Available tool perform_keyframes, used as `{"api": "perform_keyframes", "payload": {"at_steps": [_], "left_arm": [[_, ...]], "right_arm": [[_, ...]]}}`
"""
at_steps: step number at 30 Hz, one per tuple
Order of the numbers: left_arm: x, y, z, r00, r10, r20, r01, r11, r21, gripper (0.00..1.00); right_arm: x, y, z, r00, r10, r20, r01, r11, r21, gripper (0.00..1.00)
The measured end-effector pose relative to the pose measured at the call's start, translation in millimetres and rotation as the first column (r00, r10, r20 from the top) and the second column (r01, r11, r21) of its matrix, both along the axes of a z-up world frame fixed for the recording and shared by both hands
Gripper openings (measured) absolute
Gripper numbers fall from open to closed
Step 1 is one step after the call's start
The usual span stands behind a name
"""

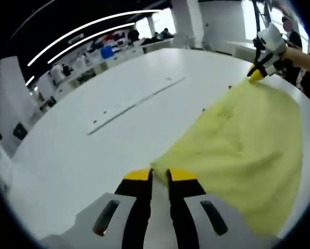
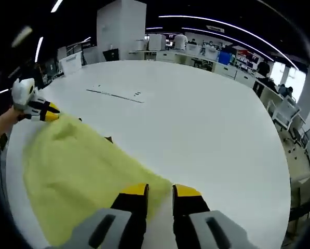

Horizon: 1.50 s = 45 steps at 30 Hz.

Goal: Fold the garment on the visible template until the final outline fits inside the template.

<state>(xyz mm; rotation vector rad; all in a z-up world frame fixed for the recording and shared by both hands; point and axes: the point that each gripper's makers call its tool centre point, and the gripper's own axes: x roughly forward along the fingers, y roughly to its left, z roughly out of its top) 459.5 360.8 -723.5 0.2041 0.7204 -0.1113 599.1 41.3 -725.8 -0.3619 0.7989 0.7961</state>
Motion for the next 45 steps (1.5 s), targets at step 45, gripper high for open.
{"api": "perform_keyframes", "payload": {"at_steps": [45], "left_arm": [[5.9,15.7,5.6,0.967,0.239,0.083,-0.221,0.959,-0.179,0.01]], "right_arm": [[20.1,0.7,3.4,0.988,-0.132,0.081,0.127,0.990,0.063,0.00]]}}
